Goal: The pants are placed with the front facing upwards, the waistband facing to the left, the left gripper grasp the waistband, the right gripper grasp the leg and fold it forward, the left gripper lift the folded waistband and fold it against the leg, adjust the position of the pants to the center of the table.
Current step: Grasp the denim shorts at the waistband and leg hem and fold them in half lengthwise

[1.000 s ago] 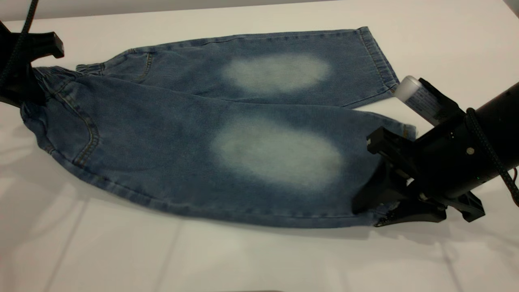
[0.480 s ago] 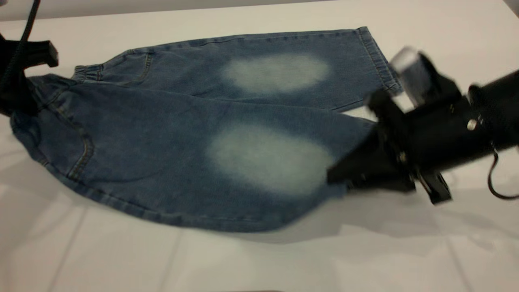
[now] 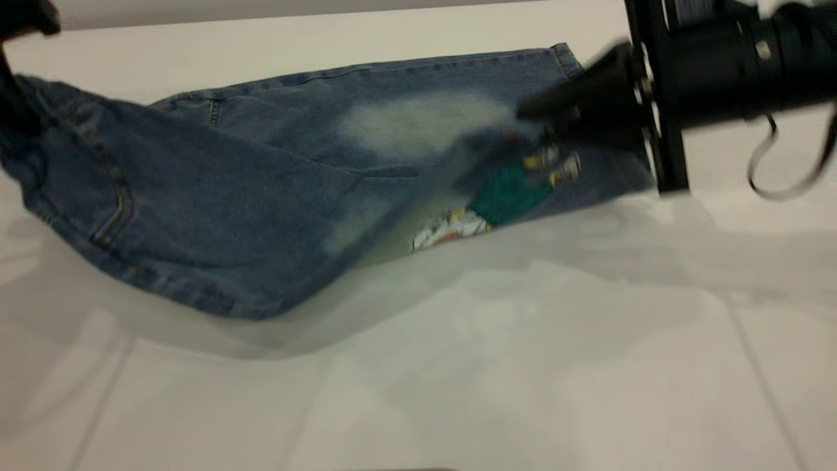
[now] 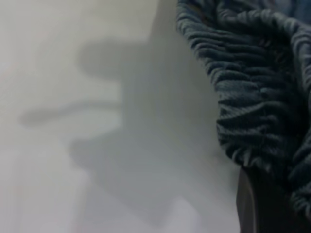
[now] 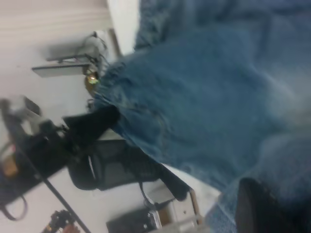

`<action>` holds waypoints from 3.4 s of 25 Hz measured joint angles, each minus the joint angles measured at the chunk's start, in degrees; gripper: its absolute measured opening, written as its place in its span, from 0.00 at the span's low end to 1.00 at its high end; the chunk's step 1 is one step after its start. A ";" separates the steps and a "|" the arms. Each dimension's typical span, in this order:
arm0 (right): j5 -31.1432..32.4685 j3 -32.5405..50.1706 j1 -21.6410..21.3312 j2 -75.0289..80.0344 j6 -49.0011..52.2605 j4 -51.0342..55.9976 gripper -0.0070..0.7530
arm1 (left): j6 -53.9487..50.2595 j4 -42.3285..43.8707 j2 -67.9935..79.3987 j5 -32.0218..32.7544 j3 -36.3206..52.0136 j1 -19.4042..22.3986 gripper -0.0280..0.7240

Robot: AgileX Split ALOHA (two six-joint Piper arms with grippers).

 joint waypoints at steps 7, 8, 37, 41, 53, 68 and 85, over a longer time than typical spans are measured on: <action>-6.53 -12.21 0.00 0.68 7.36 -0.88 0.05 | -3.39 -3.62 0.00 -10.24 -0.34 0.00 0.16; -8.27 -13.44 -0.05 1.11 7.97 -0.88 0.05 | -4.05 -3.62 0.00 -10.96 -0.34 0.00 0.16; -22.84 -32.55 -1.20 16.07 23.22 -1.01 0.06 | -37.38 -3.75 21.11 -35.00 -0.91 5.02 0.16; -22.96 -32.91 -1.65 17.07 24.50 -1.01 0.06 | -38.21 -3.75 21.11 -35.94 -0.91 5.02 0.16; -23.03 -33.09 -1.65 17.19 24.73 -1.01 0.07 | -38.39 -3.70 21.11 -40.07 -0.91 5.29 0.16; -23.23 -33.09 -1.71 17.19 24.82 -1.01 0.09 | -38.88 -1.29 21.11 -43.02 -0.91 5.57 0.27; -24.96 -33.09 -1.76 17.19 29.80 -1.01 0.10 | -43.77 -0.02 21.11 -50.83 -0.91 6.15 0.49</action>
